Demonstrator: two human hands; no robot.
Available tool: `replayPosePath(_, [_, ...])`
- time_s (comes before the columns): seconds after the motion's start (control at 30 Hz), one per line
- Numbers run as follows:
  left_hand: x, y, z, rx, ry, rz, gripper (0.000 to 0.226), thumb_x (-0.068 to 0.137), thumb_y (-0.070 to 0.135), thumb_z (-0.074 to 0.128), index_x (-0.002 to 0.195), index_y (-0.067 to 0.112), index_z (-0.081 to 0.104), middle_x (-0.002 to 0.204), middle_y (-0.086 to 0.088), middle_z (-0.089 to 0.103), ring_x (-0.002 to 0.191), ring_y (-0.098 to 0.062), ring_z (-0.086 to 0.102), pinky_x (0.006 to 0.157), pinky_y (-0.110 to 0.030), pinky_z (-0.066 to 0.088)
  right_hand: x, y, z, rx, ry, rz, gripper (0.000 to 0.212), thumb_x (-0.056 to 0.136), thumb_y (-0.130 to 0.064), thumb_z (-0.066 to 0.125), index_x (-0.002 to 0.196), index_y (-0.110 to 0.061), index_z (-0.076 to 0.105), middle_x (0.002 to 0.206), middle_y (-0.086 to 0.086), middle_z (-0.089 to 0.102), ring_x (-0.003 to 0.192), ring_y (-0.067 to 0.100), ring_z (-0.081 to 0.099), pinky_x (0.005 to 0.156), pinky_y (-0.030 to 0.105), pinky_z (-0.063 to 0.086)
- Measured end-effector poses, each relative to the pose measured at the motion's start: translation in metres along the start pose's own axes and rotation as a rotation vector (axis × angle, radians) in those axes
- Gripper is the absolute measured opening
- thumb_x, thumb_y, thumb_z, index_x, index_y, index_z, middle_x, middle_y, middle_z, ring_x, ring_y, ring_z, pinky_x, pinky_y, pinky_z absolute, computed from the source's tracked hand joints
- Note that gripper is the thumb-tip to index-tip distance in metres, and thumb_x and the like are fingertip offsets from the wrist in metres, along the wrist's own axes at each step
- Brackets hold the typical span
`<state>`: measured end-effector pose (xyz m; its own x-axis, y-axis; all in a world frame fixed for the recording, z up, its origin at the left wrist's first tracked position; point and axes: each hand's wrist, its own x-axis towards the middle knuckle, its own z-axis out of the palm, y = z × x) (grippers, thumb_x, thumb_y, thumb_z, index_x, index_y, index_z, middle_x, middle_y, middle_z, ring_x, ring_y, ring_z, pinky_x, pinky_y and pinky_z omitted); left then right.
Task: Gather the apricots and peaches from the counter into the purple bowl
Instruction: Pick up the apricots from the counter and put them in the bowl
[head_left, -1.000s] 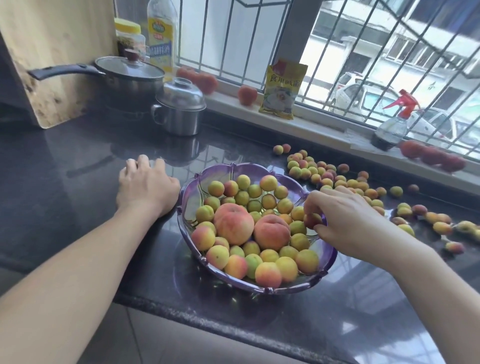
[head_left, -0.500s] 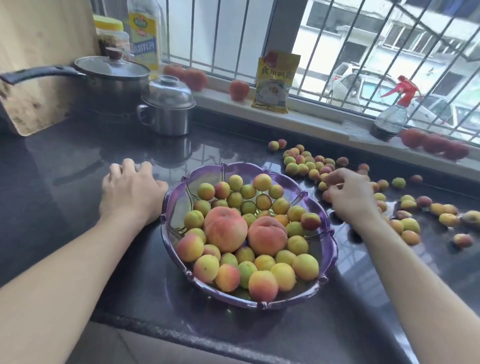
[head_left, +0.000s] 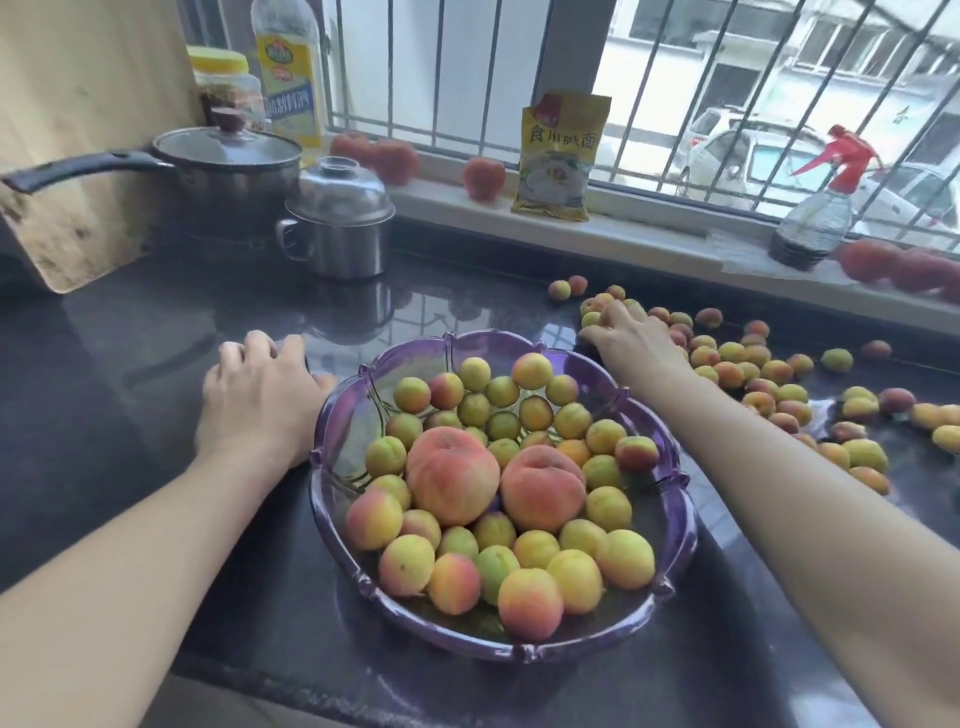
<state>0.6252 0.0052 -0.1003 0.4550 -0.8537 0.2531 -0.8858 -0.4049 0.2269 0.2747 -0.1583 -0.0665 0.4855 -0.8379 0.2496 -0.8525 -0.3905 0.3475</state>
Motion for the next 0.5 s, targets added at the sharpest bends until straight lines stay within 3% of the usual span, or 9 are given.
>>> replayPosePath(0.13, [0.000,-0.001,0.002,0.000,0.023,0.009,0.032,0.102,0.036,0.058,0.116,0.007,0.061,0.124,-0.024,0.054,0.118,-0.044,0.048,0.099,-0.051,0.041,-0.004,0.008,-0.008,0.162,0.032,-0.027,0.032,0.091,-0.019,0.071,0.122,-0.020,0.061,0.123,0.007,0.049,0.107,0.027,0.052,0.079,0.036,0.044])
replayPosePath(0.27, [0.000,-0.002,0.004,0.003,0.032,0.013,0.031,0.100,0.035,0.060,0.113,0.007,0.061,0.120,-0.024,0.055,0.115,-0.044,0.049,0.096,-0.052,0.044,-0.010,0.003,-0.028,0.542,0.109,0.163,0.032,0.090,-0.024,0.072,0.118,-0.015,0.059,0.114,0.005,0.060,0.100,0.026,0.060,0.085,0.039,0.050])
replayPosePath(0.33, [0.000,-0.002,0.003,0.005,0.023,0.012,0.031,0.100,0.034,0.059,0.114,0.007,0.061,0.121,-0.024,0.055,0.115,-0.044,0.049,0.096,-0.051,0.043,-0.017,-0.003,-0.048,0.736,0.144,0.219,0.031,0.088,-0.026,0.075,0.115,-0.018,0.060,0.100,-0.004,0.064,0.089,0.020,0.063,0.080,0.035,0.052])
replayPosePath(0.4, [0.000,-0.001,0.000,0.005,0.020,0.011,0.031,0.101,0.034,0.056,0.114,0.006,0.061,0.121,-0.025,0.055,0.116,-0.045,0.049,0.096,-0.051,0.043,-0.024,-0.011,-0.076,0.902,0.129,0.222,0.028,0.088,-0.029,0.075,0.113,-0.022,0.063,0.093,-0.008,0.063,0.078,0.016,0.063,0.069,0.031,0.052])
replayPosePath(0.5, [-0.003,0.000,-0.003,-0.003,0.013,0.007,0.033,0.102,0.034,0.054,0.117,0.005,0.062,0.123,-0.025,0.055,0.117,-0.045,0.049,0.098,-0.051,0.042,-0.035,-0.028,-0.122,0.955,0.013,0.135,0.019,0.091,-0.037,0.071,0.108,-0.028,0.069,0.088,-0.001,0.067,0.071,0.013,0.061,0.060,0.026,0.046])
